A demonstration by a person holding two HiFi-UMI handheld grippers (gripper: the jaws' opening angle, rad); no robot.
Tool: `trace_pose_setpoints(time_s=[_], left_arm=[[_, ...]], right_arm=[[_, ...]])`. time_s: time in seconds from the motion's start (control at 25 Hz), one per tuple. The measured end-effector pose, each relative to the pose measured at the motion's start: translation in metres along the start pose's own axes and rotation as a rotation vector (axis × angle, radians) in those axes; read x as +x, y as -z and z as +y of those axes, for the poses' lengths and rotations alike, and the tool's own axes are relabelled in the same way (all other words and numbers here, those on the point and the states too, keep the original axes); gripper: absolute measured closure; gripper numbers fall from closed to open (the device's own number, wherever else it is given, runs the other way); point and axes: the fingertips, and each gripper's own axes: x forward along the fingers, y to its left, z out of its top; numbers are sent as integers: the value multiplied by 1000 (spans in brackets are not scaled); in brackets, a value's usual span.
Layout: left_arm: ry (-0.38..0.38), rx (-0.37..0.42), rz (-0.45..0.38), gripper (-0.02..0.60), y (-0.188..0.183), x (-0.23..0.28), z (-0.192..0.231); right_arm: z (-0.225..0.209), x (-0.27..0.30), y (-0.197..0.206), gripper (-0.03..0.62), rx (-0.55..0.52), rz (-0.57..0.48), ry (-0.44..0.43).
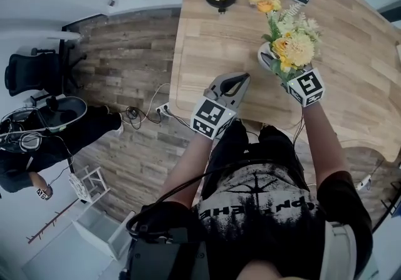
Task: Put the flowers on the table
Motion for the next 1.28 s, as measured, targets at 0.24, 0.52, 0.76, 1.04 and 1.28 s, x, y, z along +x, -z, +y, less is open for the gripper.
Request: trace_pose_setpoints(time_s=[0.24, 0.52, 0.76, 1.04, 1.28], left_arm=[[4, 14, -11, 568, -6, 3, -5], [9, 27, -23, 568, -15, 14, -17], [15, 47, -45, 568, -27, 21, -29], [8, 65, -57, 568, -33, 17, -41], [1, 94, -97, 568, -52, 15, -43]], right_arm=[[2, -11, 1, 299, -12, 9, -5], [2, -35, 5, 299, -10, 35, -25], [0, -61, 9, 300, -7, 60, -30], [1, -105, -3, 301, -34, 82, 11], [-1, -136, -42, 533, -67, 25, 59]])
